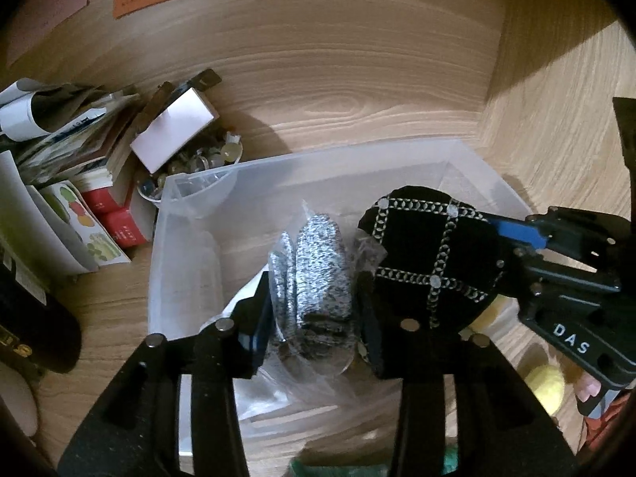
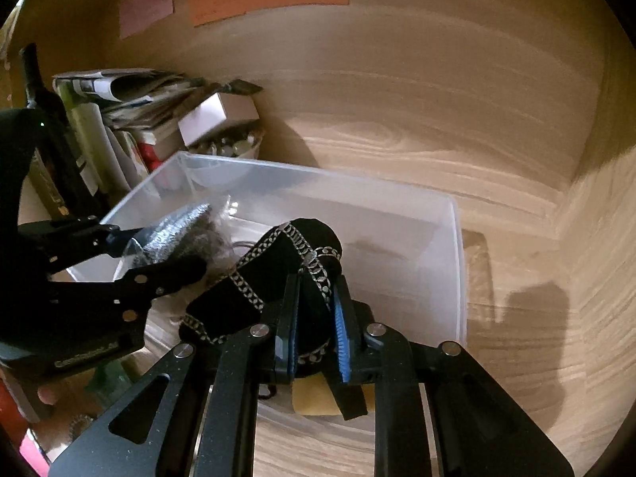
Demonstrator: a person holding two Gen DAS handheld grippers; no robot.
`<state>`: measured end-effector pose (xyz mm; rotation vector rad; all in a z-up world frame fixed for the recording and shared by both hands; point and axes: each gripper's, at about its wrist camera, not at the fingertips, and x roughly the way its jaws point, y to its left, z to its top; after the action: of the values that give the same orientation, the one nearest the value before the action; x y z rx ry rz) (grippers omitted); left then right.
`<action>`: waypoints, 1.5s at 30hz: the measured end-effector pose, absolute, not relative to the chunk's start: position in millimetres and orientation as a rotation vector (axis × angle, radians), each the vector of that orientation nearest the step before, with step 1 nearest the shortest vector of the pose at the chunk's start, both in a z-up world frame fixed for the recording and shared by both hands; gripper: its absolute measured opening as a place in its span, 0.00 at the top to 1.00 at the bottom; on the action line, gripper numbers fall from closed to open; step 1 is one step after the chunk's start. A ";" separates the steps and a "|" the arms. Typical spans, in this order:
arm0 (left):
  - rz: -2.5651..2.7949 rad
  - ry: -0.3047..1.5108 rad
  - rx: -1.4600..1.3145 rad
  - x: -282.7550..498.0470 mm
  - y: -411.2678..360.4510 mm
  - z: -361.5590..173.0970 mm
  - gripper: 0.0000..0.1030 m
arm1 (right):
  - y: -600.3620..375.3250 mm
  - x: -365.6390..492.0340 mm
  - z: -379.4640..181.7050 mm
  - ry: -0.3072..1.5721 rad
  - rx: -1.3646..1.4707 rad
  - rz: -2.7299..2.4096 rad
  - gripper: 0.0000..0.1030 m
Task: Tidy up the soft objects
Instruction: 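Lift both items over the clear box and release them inside, then grasp the green cloth with the left gripper while the right grasps the yellow ball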
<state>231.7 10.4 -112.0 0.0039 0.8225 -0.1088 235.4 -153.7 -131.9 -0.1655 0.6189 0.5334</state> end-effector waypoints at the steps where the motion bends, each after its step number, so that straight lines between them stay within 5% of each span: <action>1: -0.109 0.821 0.006 230.7 9.3 -111.3 0.53 | -154.6 235.3 -131.7 0.623 -0.162 0.536 0.79; 3: -0.109 0.813 0.013 227.9 7.1 -109.1 0.46 | -156.0 233.8 -130.2 0.620 -0.156 0.536 0.66; 17: -0.140 0.691 -0.010 183.6 15.8 -63.1 0.18 | -181.3 170.1 -76.8 0.379 -0.121 0.467 0.20; 25: -0.127 0.603 -0.015 139.8 28.7 -40.0 0.02 | -198.3 129.9 -67.0 0.323 -0.068 0.491 0.12; 45: -0.172 0.841 -0.019 104.1 18.2 -127.0 0.01 | -212.8 110.1 -165.5 0.603 -0.025 0.452 0.10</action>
<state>104.1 18.2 -127.0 -0.0187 0.8407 -0.1725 110.1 -212.8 -165.5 -0.0252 0.6035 0.4524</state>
